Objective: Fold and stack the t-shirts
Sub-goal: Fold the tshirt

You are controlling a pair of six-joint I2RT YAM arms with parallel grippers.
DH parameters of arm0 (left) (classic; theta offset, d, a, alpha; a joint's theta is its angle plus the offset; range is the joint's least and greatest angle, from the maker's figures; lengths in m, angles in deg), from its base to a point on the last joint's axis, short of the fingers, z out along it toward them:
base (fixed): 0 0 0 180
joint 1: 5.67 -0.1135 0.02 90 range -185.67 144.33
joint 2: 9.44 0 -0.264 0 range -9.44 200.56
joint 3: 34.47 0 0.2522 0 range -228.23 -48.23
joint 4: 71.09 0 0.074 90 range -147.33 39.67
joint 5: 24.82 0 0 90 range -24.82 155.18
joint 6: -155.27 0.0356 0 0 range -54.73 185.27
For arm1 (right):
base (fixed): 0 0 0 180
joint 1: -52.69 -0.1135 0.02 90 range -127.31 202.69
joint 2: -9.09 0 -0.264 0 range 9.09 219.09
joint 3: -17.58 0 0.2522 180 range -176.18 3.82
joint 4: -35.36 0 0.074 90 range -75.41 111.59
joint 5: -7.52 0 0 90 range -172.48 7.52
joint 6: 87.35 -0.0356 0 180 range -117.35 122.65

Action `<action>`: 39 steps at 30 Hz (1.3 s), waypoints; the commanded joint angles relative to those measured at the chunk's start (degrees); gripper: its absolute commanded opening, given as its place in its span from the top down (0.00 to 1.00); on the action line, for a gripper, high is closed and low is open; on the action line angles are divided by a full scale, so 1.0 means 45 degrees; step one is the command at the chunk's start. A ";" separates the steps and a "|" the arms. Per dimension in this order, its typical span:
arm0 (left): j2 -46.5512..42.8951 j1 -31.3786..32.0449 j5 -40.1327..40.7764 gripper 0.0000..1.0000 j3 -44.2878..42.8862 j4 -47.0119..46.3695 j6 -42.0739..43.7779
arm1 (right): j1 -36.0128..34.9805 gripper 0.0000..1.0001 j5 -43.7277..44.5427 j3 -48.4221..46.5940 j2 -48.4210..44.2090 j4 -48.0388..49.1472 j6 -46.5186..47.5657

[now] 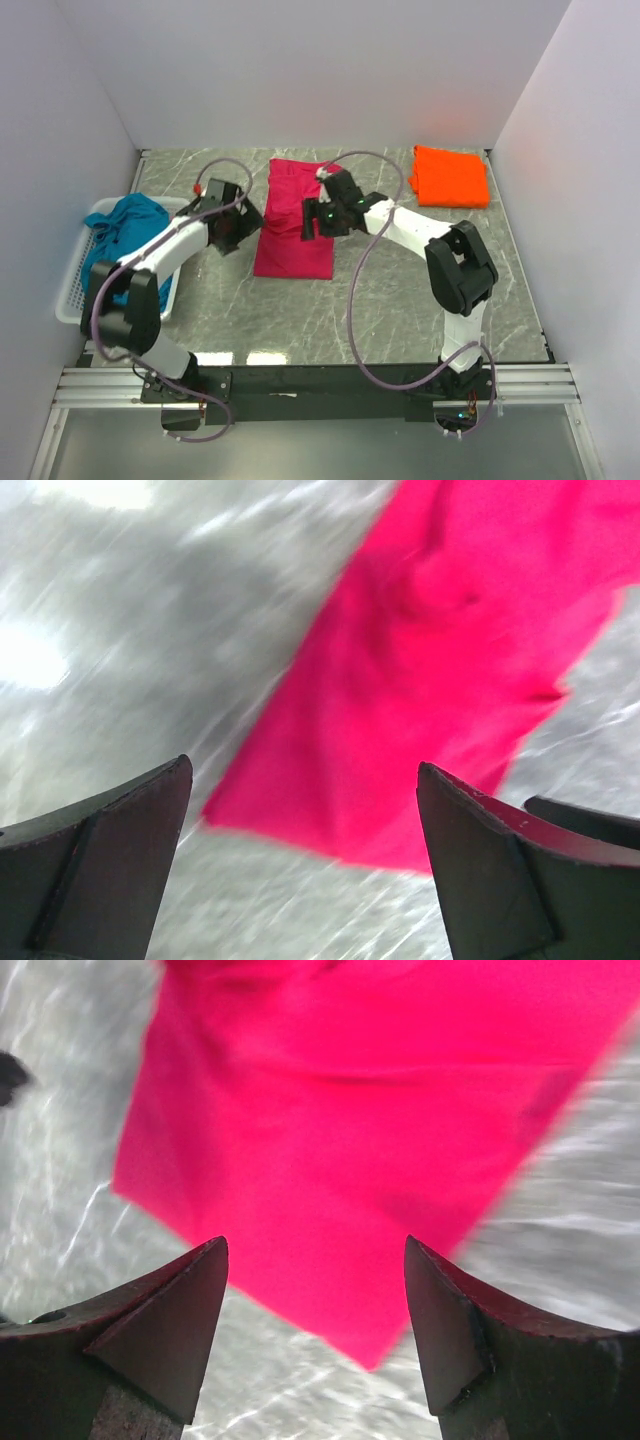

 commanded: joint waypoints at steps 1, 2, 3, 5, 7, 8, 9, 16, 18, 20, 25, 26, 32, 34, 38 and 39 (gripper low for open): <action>-0.1612 0.0011 0.0653 0.01 0.1454 0.0290 -0.0745 | -0.0697 0.23 0.0010 -0.0860 0.0330 0.0513 0.0401; -0.2350 0.0011 0.0964 0.01 0.1806 0.0465 -0.0825 | -0.0775 0.23 0.0070 -0.1097 0.0757 0.0453 0.0479; -0.2686 0.0011 0.1064 0.01 0.2409 0.0524 -0.0903 | -0.0853 0.22 0.0148 -0.1331 0.0993 0.0472 0.0519; -0.3547 0.0011 0.1240 0.01 0.2920 0.0700 -0.1099 | -0.0892 0.23 0.0111 -0.2093 0.1772 0.0356 0.0578; -0.4073 0.0011 0.1396 0.01 0.3351 0.0973 -0.1235 | -0.0873 0.23 0.0091 -0.2949 0.2340 0.0141 0.0520; -0.4154 0.0011 0.1455 0.01 0.3449 0.1090 -0.1255 | -0.0892 0.23 0.0090 -0.3186 0.2827 0.0140 0.0539; -0.4193 0.0031 0.1513 0.00 0.3527 0.1304 -0.1294 | -0.0893 0.23 0.0090 -0.3672 0.3083 0.0140 0.0578; -0.4350 -0.0008 0.1203 0.01 0.3997 0.1015 -0.1471 | -0.0737 0.22 0.2197 -0.6214 0.5135 0.0568 -0.0490; -0.4370 -0.0008 0.1163 0.01 0.4036 0.1013 -0.1490 | -0.0367 0.23 0.2723 -0.6625 0.5487 0.0899 -0.1699; -0.4447 0.0011 0.1201 0.01 0.4036 0.1052 -0.1431 | -0.0113 0.23 0.3447 -0.6549 0.5469 0.1193 -0.2466; -0.4526 -0.0008 0.1300 0.01 0.4075 0.0916 -0.1334 | 0.0103 0.22 0.4018 -0.6060 0.5273 0.2519 -0.4087; -0.4468 -0.0008 0.1203 0.00 0.4056 0.0838 -0.1333 | 0.0161 0.22 0.3958 -0.6060 0.5254 0.2716 -0.4187; -0.3999 -0.0008 0.0617 0.01 0.3978 0.0331 -0.1138 | 0.0727 0.21 0.3357 -0.7231 0.5567 0.2328 -0.5320; -0.3706 -0.0008 0.0460 0.01 0.3880 0.0077 -0.0982 | 0.0943 0.21 0.3119 -0.6902 0.5236 0.2464 -0.5049; -0.2906 -0.0008 -0.0320 0.01 0.3413 -0.0801 -0.0611 | 0.1099 0.21 0.2807 -0.5984 0.3577 0.2210 -0.3975; -0.2672 -0.0008 -0.0419 0.00 0.3295 -0.1035 -0.0533 | 0.1119 0.21 0.2786 -0.5344 0.3207 0.2191 -0.3683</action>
